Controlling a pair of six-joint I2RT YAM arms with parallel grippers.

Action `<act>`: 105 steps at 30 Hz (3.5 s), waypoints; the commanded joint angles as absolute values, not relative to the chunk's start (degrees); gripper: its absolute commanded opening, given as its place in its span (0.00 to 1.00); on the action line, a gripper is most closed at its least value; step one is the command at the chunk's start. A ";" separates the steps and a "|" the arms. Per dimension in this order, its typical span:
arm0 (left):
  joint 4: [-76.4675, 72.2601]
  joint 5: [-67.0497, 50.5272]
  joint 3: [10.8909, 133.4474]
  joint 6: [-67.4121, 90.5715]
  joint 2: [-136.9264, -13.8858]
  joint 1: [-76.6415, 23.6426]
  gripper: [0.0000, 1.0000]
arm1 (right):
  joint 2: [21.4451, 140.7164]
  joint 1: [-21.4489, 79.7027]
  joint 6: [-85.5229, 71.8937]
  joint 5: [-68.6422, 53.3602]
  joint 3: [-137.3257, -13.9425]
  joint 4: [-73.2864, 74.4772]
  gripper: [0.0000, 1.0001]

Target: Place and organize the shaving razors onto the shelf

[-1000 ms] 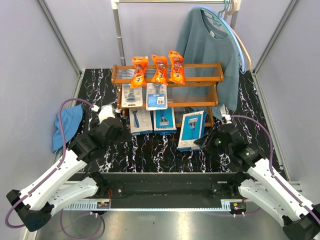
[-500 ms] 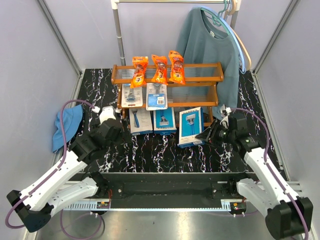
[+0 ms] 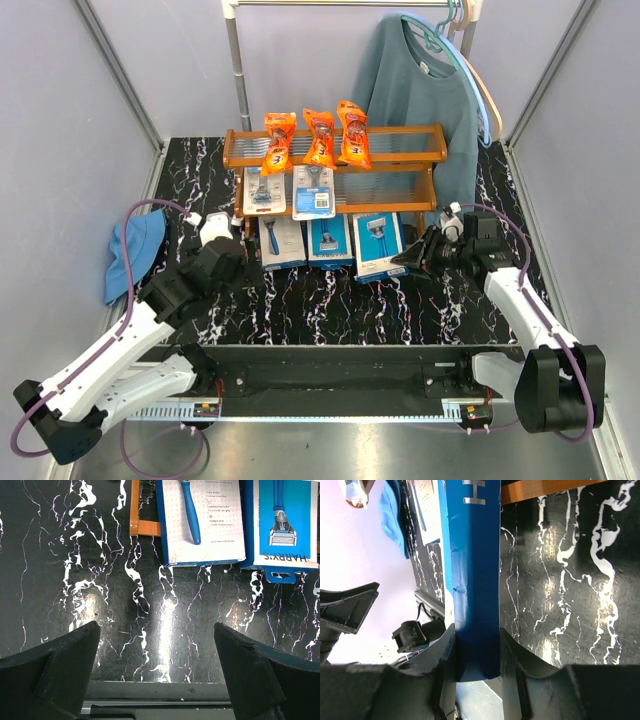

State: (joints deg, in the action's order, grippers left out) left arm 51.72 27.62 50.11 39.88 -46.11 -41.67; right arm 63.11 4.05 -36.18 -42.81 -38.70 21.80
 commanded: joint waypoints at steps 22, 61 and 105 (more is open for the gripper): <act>40.18 17.33 46.67 35.42 -47.10 -41.84 0.99 | 69.52 3.87 -40.60 -43.24 -35.33 -2.37 0.09; 17.76 10.29 57.82 30.15 -76.01 -61.96 0.93 | 80.68 3.78 -42.28 -38.67 -39.99 -3.87 0.70; 5.27 2.63 80.77 23.56 -112.24 -57.66 0.51 | 74.10 3.87 -41.92 -37.27 -39.11 2.72 0.75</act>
